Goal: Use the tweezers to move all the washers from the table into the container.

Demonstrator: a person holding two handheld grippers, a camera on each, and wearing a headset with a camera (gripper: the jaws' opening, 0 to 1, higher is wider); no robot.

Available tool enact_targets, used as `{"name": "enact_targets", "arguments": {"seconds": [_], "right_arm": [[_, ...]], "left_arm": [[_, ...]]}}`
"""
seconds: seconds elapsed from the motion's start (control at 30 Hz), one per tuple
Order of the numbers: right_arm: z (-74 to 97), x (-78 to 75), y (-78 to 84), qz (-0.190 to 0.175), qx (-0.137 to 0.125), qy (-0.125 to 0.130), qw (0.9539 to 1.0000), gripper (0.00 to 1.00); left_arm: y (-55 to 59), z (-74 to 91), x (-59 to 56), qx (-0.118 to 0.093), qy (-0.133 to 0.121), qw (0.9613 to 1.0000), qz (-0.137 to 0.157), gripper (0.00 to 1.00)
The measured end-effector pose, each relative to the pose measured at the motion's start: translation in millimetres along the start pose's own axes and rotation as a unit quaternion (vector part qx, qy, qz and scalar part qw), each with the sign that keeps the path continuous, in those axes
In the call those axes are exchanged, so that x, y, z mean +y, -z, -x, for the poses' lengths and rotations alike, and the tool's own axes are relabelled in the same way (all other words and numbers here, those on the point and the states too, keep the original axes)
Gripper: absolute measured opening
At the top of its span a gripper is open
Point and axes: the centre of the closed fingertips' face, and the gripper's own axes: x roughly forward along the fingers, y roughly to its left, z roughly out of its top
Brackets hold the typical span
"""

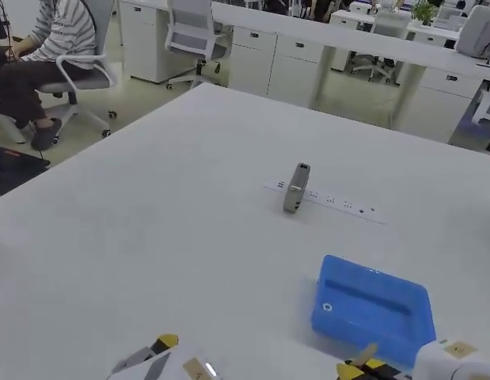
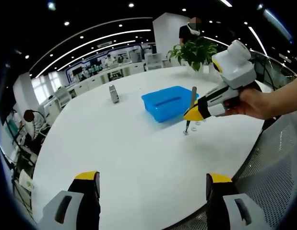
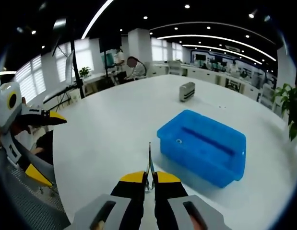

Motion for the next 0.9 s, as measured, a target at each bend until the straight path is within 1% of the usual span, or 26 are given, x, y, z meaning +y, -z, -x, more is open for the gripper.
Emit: {"name": "enact_targets", "arguments": {"seconds": [0.13, 0.23, 0.3, 0.4, 0.47, 0.53, 0.63, 0.8, 0.9], "right_arm": [[-0.3, -0.5, -0.9, -0.001, 0.0, -0.001, 1.0, 0.02], [-1.2, -1.2, -2.0, -0.007, 0.005, -0.002, 1.0, 0.02], [-1.1, -1.5, -2.2, -0.009, 0.012, 0.001, 0.9999, 0.02], [-2.0, -1.1, -1.8, -0.007, 0.014, 0.0, 0.9999, 0.02], [-1.5, -1.4, -2.0, -0.014, 0.016, -0.002, 0.9998, 0.02], [0.9, -3.2, -2.6, -0.013, 0.019, 0.005, 0.9997, 0.02], [4.6, -3.6, -6.5, -0.017, 0.013, 0.004, 0.9998, 0.02], [8.6, -3.8, -12.2, -0.014, 0.014, 0.001, 0.9998, 0.02], [12.2, -6.1, -20.2, -0.016, 0.004, 0.003, 0.9999, 0.02]], "left_arm": [[-0.7, 0.4, 1.1, -0.002, -0.003, 1.0, 0.0, 0.94], [-6.7, 3.5, 3.0, -0.02, -0.005, 0.9998, 0.009, 0.95], [-6.5, 3.2, 3.7, -0.02, -0.006, 0.9997, 0.012, 0.95], [-7.6, 3.4, 4.1, -0.023, -0.007, 0.9996, 0.011, 0.95], [-7.8, 3.6, 3.7, -0.024, -0.006, 0.9996, 0.014, 0.95], [-8.2, 3.6, 3.9, -0.025, -0.006, 0.9996, 0.015, 0.95], [-8.8, 3.8, 3.6, -0.027, -0.005, 0.9995, 0.015, 0.95], [-9.3, 4.1, 4.1, -0.029, -0.007, 0.9994, 0.014, 0.95], [-11.1, 4.8, 3.5, -0.035, -0.005, 0.9993, 0.017, 0.96]]}}
